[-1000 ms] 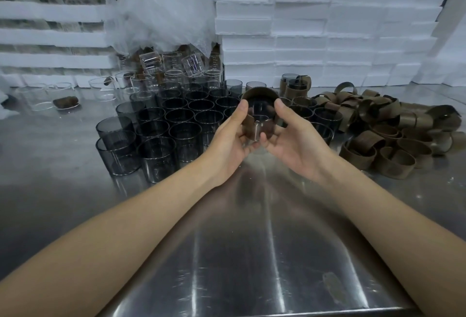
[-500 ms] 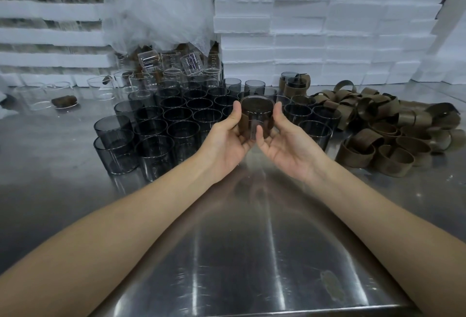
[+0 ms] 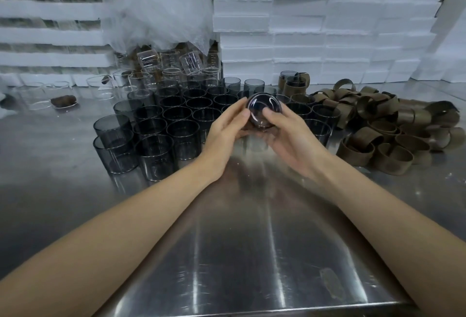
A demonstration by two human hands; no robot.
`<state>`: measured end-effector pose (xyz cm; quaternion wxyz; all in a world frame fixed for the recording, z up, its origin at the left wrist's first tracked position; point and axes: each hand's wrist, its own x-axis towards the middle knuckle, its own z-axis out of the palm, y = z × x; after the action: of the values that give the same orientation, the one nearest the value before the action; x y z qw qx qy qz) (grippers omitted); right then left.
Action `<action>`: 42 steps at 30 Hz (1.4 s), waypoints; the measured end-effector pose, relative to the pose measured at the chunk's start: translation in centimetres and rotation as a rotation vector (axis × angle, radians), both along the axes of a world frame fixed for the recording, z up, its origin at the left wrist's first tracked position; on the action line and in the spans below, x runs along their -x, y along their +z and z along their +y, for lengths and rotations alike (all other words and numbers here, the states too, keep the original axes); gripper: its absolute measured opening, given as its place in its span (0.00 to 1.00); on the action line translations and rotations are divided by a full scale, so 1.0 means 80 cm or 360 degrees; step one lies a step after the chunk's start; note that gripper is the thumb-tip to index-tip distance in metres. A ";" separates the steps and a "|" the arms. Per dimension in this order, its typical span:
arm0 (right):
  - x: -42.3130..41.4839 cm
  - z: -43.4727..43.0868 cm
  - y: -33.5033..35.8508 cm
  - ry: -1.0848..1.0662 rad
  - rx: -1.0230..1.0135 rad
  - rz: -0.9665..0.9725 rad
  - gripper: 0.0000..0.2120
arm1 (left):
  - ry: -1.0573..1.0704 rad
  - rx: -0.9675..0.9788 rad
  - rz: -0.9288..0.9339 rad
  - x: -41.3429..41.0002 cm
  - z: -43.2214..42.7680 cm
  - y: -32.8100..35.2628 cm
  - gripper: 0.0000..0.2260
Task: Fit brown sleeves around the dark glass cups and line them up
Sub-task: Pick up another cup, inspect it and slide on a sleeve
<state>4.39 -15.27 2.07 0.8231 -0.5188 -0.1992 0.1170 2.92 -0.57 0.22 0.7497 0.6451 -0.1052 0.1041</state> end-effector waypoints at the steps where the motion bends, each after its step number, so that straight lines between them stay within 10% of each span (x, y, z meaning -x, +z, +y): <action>1: 0.000 -0.002 0.000 -0.0079 0.0121 -0.0129 0.22 | 0.0039 -0.0179 -0.0097 0.000 0.002 -0.002 0.25; 4: 0.004 -0.008 -0.001 -0.0328 0.0499 -0.0607 0.29 | 0.0140 -0.0645 -0.0347 0.002 0.004 -0.006 0.31; 9: 0.006 -0.011 -0.001 -0.0425 0.0552 -0.0751 0.25 | 0.0201 -0.0557 -0.0449 0.001 0.009 -0.007 0.31; 42: -0.020 -0.026 -0.022 -0.0375 0.0801 -0.0686 0.30 | 0.0149 -0.0460 -0.0349 0.000 -0.002 -0.013 0.27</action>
<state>5.98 -17.39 0.35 0.6164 -0.7376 -0.2721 -0.0455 2.93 -0.74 -0.82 0.6276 0.7350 -0.1698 0.1924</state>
